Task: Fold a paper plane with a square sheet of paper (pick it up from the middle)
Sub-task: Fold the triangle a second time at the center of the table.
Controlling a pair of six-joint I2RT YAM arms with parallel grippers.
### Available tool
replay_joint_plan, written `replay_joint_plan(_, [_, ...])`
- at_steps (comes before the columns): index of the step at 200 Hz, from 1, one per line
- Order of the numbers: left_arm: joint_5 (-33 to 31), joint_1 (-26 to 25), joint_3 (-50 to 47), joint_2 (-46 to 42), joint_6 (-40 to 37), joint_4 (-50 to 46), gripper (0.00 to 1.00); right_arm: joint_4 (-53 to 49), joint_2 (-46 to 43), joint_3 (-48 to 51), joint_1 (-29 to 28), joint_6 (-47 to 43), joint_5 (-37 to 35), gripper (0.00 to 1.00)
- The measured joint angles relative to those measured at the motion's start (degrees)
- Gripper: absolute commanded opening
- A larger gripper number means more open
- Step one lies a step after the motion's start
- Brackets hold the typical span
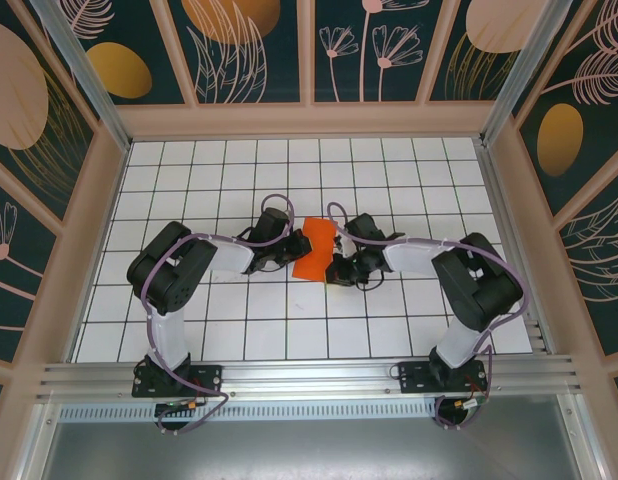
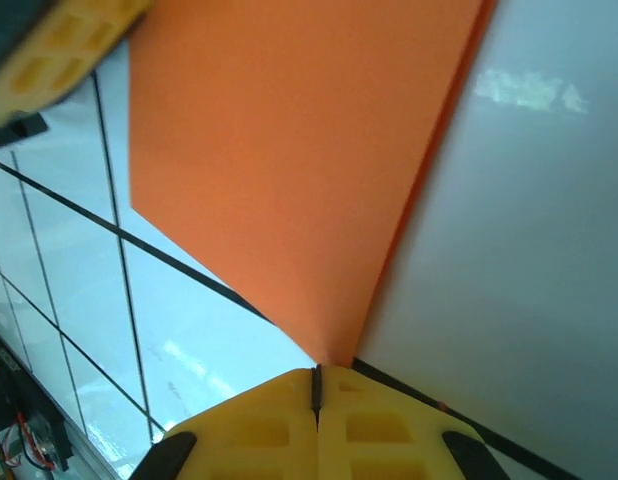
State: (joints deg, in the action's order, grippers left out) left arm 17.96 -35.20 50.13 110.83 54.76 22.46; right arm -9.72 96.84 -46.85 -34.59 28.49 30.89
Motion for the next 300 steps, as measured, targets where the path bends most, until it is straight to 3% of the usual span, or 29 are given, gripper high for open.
replay_joint_plan(68, [0.02,-0.02,0.00,0.00,0.00,0.04,0.01,0.98,4.13,-8.17,0.00,0.13,-0.92,0.05])
replay_joint_plan(133, [-0.02,-0.02,-0.11,-0.04,0.02,0.09,0.01,1.66,8.48,-7.91,0.00,-0.04,-0.90,0.05])
replay_joint_plan(178, [-0.24,-0.07,-0.11,-0.07,0.02,0.07,0.01,4.31,3.13,-0.39,0.04,0.17,-0.87,0.05])
replay_joint_plan(222, [-0.13,-0.07,0.79,-0.09,-0.07,-1.27,0.08,-1.42,-1.81,2.19,0.11,-0.04,-2.14,0.05])
replay_joint_plan(240, [0.04,-0.07,1.79,-0.11,-0.35,-3.04,0.13,-2.51,-4.09,1.18,0.83,0.15,-3.78,0.09])
replay_joint_plan(275, [-0.09,-0.39,2.97,-2.03,-0.70,-7.08,0.24,1.66,-7.61,-0.87,5.66,2.21,-6.23,0.33])
replay_joint_plan(300, [-2.34,-0.50,2.69,-6.45,-0.26,-8.87,0.31,5.57,-7.30,-1.05,9.53,2.49,-6.40,0.40])
